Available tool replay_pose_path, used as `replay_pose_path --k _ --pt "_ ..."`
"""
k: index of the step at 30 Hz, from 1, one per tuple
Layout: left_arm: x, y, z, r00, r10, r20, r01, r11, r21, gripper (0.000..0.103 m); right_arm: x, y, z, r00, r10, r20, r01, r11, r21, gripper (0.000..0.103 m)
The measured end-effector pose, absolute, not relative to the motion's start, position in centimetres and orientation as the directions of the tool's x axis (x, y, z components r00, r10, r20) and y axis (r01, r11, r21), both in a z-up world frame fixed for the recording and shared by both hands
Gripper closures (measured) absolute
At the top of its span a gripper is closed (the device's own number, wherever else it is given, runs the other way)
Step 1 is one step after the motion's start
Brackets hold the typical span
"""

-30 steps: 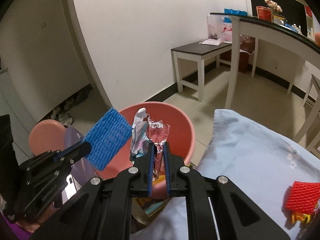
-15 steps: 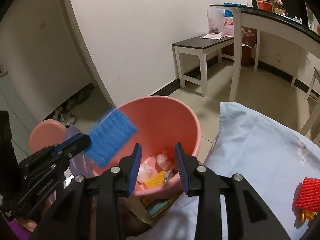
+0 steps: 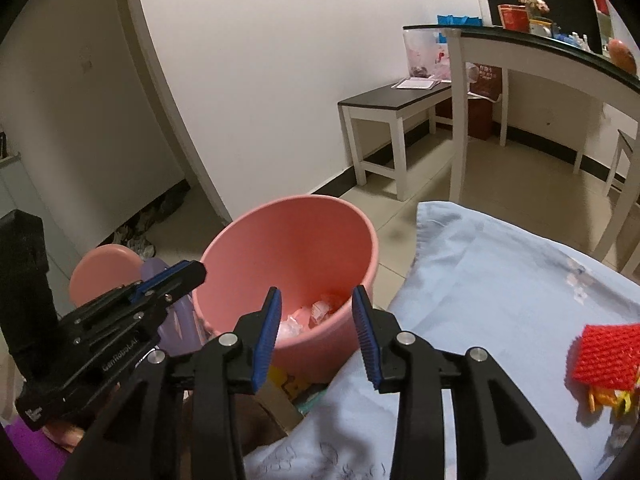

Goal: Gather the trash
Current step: 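Move both tools back toward the table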

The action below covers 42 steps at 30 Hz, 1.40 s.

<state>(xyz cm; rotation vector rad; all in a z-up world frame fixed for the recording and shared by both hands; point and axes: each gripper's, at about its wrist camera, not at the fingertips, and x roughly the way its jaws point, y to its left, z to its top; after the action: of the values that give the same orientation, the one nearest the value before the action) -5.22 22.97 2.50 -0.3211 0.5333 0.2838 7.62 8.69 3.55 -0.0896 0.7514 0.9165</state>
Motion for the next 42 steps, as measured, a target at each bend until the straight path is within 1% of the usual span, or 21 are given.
replay_pose_path --k 1,3,6,9,11,14,18,19,20,25,31,36,42 --pt "-5.1 22.5 2.4 0.831 0.147 -0.536 -0.32 0.915 -0.244 0.089 7.4 8.1 3.7 0.388 0.683 -0.619 -0.744 0.629 0.227 0.065" --pt "-5.0 21.7 2.2 0.832 0.119 -0.542 -0.3 0.918 -0.26 0.089 7.2 7.1 4.0 0.406 0.68 -0.61 -0.742 0.636 0.215 0.064" --pt "-5.1 20.2 2.1 0.835 0.088 -0.543 -0.269 0.926 -0.264 0.089 7.2 5.6 4.7 0.442 0.677 -0.589 -0.729 0.654 0.204 0.063" --pt "-5.8 18.5 2.2 0.839 0.062 -0.541 -0.236 0.937 -0.259 0.089 6.7 5.1 5.7 0.489 0.669 -0.559 -0.728 0.667 0.161 0.063" --pt "-6.2 17.5 2.3 0.839 0.046 -0.542 -0.217 0.942 -0.257 0.089 6.5 4.9 6.3 0.506 0.676 -0.536 -0.731 0.666 0.148 0.058" --pt "-6.9 16.4 2.3 0.843 0.017 -0.538 -0.194 0.942 -0.273 0.088 6.2 4.4 7.0 0.522 0.683 -0.511 -0.73 0.667 0.146 0.057" --pt "-7.6 15.1 2.2 0.847 0.007 -0.531 -0.181 0.944 -0.277 0.086 5.8 3.8 7.0 0.518 0.683 -0.516 -0.729 0.667 0.152 0.057" --pt "-7.7 15.0 2.2 0.848 0.003 -0.53 -0.18 0.943 -0.281 0.082 5.6 3.6 7.0 0.513 0.685 -0.518 -0.731 0.665 0.155 0.057" --pt "-7.9 14.8 2.1 0.848 0.0 -0.53 -0.177 0.942 -0.284 0.081 5.6 3.7 7.0 0.511 0.685 -0.519 -0.731 0.664 0.158 0.057" --pt "-8.5 13.4 1.8 0.841 -0.008 -0.54 -0.169 0.946 -0.277 0.08 4.4 2.8 7.4 0.505 0.699 -0.507 -0.738 0.654 0.165 0.057" --pt "-9.5 11.9 2.2 0.848 -0.011 -0.53 -0.147 0.956 -0.254 0.08 2.4 2.5 8.1 0.519 0.701 -0.49 -0.757 0.643 0.118 0.057" --pt "-10.4 10.5 2.7 0.855 -0.049 -0.517 -0.092 0.966 -0.243 0.08 2.3 1.6 9.5 0.524 0.69 -0.499 -0.737 0.661 0.141 0.057" --pt "-10.8 9.2 2.8 0.853 -0.071 -0.516 -0.061 0.97 -0.234 0.08 2.1 2.0 11.5 0.465 0.748 -0.474 -0.774 0.603 0.194 0.057"
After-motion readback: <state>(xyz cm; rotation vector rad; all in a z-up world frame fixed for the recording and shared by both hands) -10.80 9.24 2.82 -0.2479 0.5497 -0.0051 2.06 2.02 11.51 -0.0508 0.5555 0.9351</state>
